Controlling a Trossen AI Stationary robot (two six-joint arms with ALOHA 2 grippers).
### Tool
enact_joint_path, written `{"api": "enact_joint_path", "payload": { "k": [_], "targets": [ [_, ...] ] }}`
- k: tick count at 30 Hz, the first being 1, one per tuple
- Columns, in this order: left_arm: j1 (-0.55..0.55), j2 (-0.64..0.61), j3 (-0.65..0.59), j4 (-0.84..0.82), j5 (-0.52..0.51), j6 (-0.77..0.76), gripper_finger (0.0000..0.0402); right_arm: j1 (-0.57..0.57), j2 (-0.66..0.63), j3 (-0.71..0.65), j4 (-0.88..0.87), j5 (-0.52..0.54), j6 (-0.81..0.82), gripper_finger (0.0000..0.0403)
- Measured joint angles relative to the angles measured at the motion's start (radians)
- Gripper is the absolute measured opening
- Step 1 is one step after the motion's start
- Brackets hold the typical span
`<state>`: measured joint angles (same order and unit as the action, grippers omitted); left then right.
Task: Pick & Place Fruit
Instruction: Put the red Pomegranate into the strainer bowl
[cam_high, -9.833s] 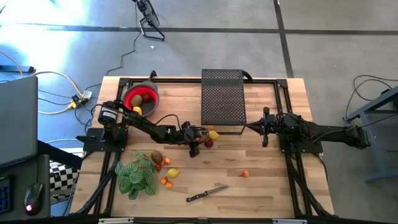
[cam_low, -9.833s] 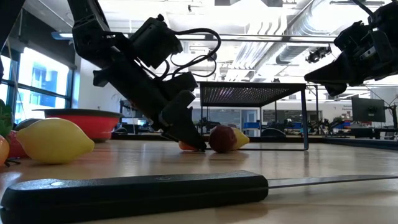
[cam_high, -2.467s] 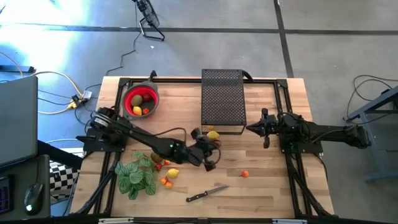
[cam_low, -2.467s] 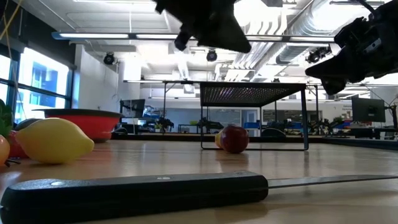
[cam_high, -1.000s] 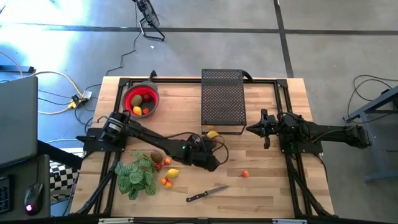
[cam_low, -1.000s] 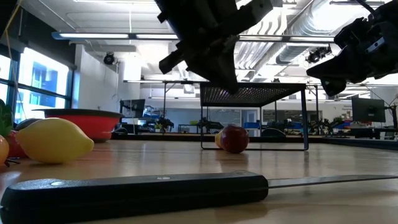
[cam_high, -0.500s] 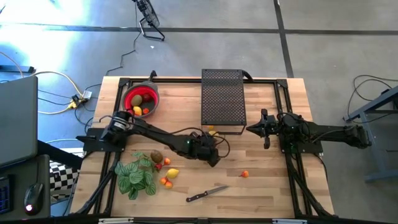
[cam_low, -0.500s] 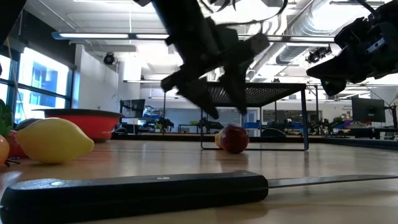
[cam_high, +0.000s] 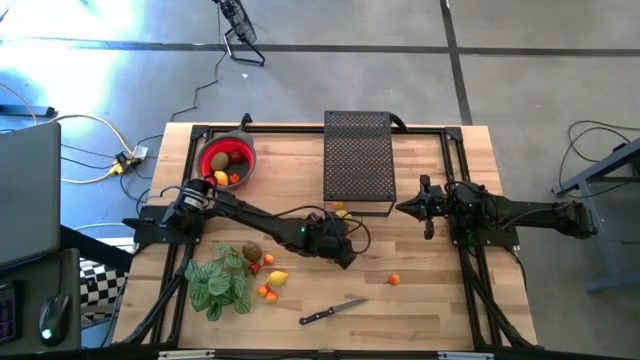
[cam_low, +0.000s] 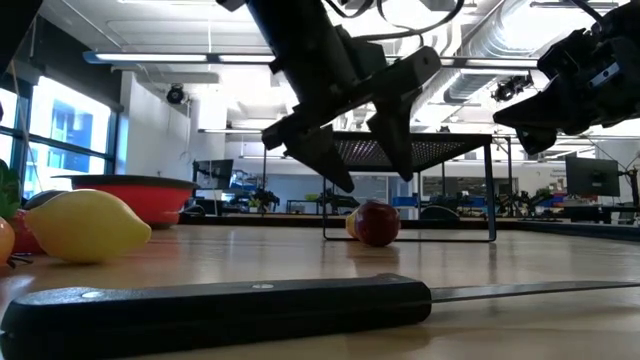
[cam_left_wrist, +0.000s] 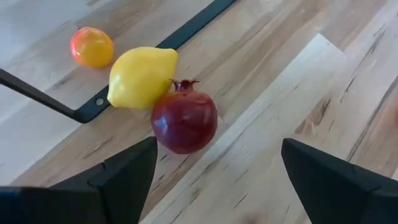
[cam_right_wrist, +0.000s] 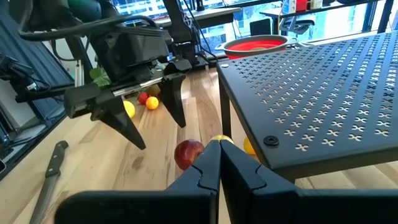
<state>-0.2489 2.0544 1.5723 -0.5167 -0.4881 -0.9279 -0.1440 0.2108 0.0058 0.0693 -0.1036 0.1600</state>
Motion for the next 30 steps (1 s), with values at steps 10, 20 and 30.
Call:
{"api": "enact_joint_path", "payload": {
  "k": [10, 20, 30],
  "targets": [
    [0.0, 0.0, 0.0, 0.078, 0.123, 0.135, 0.0338, 0.0, 0.0, 0.0, 0.002, -0.001, 0.0, 0.0002],
    [0.0, 0.0, 0.0, 0.173, 0.218, 0.098, 0.0338, 0.0, 0.0, 0.0, 0.002, -0.003, 0.0, 0.0002],
    [-0.043, 0.0, 0.0, 0.159, 0.211, -0.113, 0.0338, 0.0, 0.0, 0.0, 0.002, -0.003, 0.0, 0.0002]
  ]
}}
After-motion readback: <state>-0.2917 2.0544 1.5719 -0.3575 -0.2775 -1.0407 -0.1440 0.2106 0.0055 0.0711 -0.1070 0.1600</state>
